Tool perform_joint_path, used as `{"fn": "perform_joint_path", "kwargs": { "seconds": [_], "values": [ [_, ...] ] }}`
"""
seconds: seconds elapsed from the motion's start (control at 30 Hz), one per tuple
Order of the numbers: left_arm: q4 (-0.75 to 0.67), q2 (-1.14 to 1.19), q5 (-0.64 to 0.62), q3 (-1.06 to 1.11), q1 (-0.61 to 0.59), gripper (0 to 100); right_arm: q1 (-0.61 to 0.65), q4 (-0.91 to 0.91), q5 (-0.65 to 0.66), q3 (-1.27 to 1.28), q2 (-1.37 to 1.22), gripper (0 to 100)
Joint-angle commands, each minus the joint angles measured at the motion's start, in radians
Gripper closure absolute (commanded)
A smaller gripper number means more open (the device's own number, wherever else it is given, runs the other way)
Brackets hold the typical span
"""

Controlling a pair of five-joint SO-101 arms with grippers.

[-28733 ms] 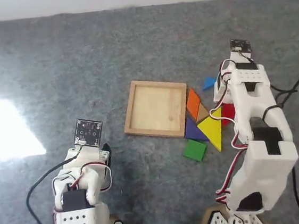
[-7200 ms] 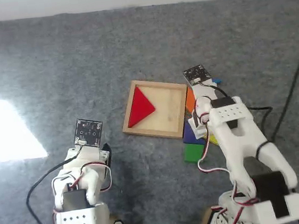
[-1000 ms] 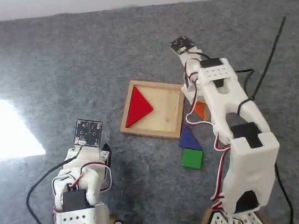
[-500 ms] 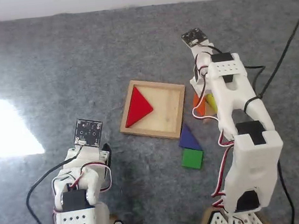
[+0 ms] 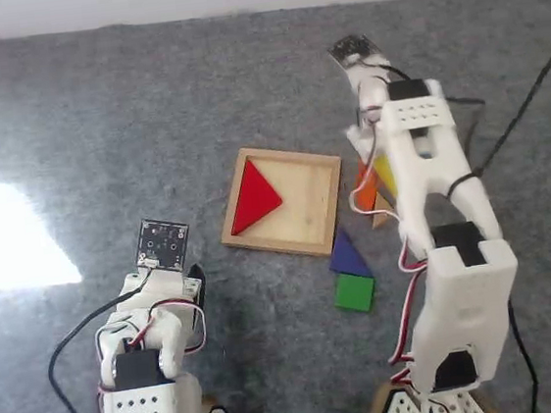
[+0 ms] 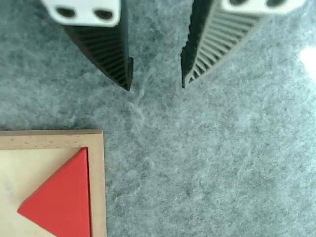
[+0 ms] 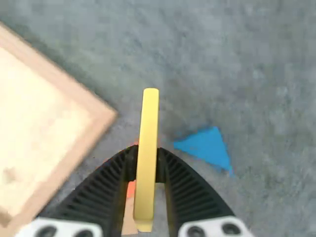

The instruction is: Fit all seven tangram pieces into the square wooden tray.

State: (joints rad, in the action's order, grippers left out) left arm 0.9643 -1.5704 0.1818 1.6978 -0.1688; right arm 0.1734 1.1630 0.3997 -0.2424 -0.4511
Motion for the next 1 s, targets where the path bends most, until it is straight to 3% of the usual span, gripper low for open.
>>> {"fn": "perform_joint_path", "kwargs": {
  "seconds": [0.0, 0.13, 0.97],
  "values": [
    [0.0, -0.015, 0.012, -0.008, -0.006, 85, 0.165, 0.11, 0.14, -0.206, 0.07, 99.1],
    [0.0, -0.015, 0.012, -0.008, -0.006, 85, 0.274, 0.084, 0.407, -0.213, 0.015, 99.1],
    [0.0, -0.015, 0.012, -0.008, -0.006, 85, 0.352, -0.038, 0.486, -0.212, -0.185, 98.3]
  ]
}}
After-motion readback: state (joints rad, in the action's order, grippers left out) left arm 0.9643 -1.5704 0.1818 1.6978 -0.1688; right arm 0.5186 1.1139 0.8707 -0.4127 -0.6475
